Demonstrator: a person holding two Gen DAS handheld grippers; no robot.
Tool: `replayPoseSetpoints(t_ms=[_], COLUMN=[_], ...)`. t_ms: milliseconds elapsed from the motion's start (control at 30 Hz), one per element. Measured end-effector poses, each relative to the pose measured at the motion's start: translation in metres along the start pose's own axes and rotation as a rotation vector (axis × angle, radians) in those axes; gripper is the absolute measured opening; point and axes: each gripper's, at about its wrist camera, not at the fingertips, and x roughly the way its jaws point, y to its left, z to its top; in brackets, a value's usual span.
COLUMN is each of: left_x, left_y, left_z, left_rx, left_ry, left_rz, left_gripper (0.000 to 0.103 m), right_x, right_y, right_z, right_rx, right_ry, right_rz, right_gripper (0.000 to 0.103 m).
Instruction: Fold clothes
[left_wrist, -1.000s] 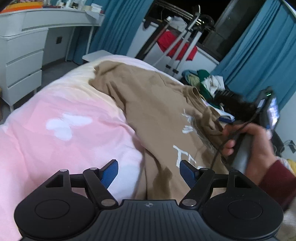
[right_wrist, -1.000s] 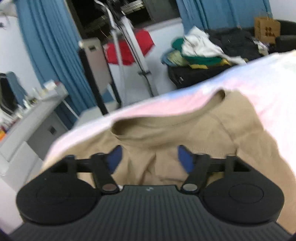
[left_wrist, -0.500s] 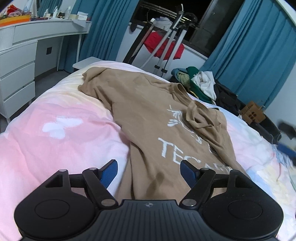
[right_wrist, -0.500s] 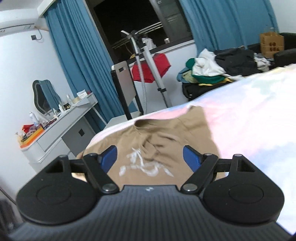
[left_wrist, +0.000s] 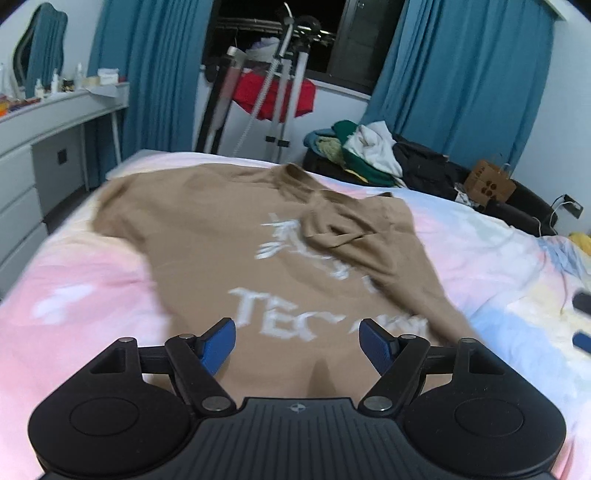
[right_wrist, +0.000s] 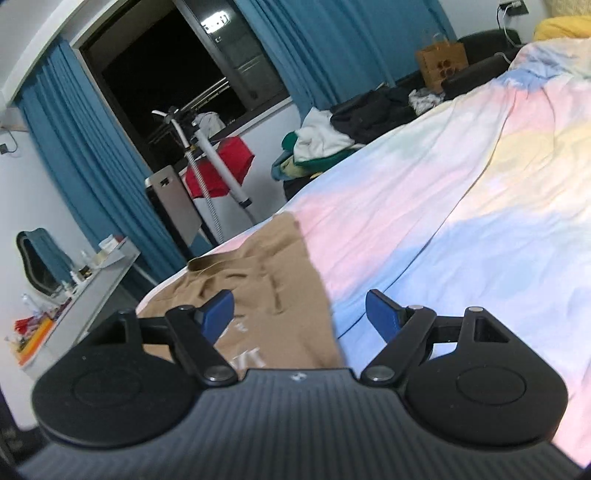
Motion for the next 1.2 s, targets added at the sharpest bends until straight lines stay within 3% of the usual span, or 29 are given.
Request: replayPoseSetpoints(t_ms=[267, 400, 533, 600, 633, 667, 833, 900, 967, 1100, 1200], left_x=[0.129, 0.18, 0.219, 0.225, 0.226, 0.224, 0.181, 0.163, 0.151, 0.167, 0.183], left_y=[-0.093, -0.118, -0.135, -0.138, -0.138, -0.135, -0.095, -0.078, -0.061, -0.034, -0.023], left_z=[0.04, 0.049, 0.052, 0.051, 0.05, 0.051, 0.07, 0.074, 0.075, 0.064, 0.057], left_rx=[0.032, 0.097, 0.143, 0.165, 0.172, 0.16, -0.02, -0.056, -0.081, -0.079, -0.094], left_ry=[-0.005, -0.005, 0.018, 0.029, 0.032, 0.032, 0.02, 0.017, 0.019, 0.096, 0.151], left_rz=[0.018, 0.066, 0.101, 0.125, 0.128, 0.118, -0.044, -0.062, -0.044, 0.122, 0.167], left_gripper=[0.073, 0.072, 0.058, 0.036, 0.018, 0.01, 0.007, 0.007, 0.007, 0.007, 0.009], right_x=[0.031, 0.045, 0.062, 0.07, 0.074, 0.074, 0.07, 0.067, 0.065, 0.066, 0.071], right_y=[-0.043, -0.061, -0.071, -0.075, -0.076, -0.076, -0.075, -0.074, -0.073, -0.068, -0.063], right_z=[-0.003, 0.0, -0.001, -0.001, -0.001, -0.002, -0.002, -0.002, -0.002, -0.001, -0.002], right_rx=[0.079, 0.144, 0.173, 0.186, 0.191, 0.195, 0.206, 0.211, 0.212, 0.187, 0.157], right_ry=[-0.021, -0.023, 0.001, 0.014, 0.021, 0.024, 0.021, 0.02, 0.021, 0.04, 0.083], right_rz=[-0.145, -0.147, -0.157, -0.16, -0.16, -0.159, -0.15, -0.152, -0.149, -0.111, -0.053], right_gripper=[0.08, 0.08, 0.08, 0.08, 0.08, 0.08, 0.08, 0.08, 0.08, 0.08, 0.08])
